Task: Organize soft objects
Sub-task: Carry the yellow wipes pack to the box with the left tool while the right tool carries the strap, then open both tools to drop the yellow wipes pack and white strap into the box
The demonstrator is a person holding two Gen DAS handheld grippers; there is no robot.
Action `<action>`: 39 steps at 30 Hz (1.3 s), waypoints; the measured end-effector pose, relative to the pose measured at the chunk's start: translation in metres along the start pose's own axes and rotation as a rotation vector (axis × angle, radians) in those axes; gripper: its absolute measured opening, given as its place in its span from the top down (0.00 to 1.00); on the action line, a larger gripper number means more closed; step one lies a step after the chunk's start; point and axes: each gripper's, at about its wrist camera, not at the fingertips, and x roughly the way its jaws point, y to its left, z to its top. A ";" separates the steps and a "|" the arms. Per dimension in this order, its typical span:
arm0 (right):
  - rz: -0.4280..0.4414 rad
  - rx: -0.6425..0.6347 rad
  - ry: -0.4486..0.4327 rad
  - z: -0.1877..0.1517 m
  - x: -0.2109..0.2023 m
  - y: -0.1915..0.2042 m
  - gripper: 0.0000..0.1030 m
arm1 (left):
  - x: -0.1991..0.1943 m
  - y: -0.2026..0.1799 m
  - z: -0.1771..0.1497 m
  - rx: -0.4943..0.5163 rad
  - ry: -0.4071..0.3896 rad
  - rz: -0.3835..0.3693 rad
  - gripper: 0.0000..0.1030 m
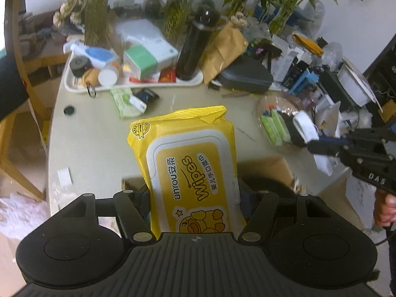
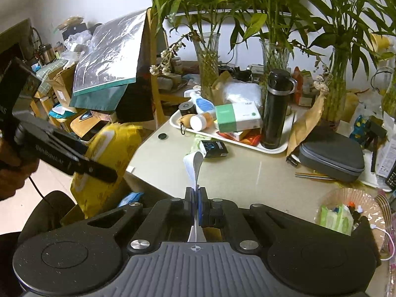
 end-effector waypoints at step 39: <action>0.083 -0.075 0.074 -0.030 0.017 0.047 0.50 | -0.052 0.006 -0.074 0.055 -0.288 0.191 0.30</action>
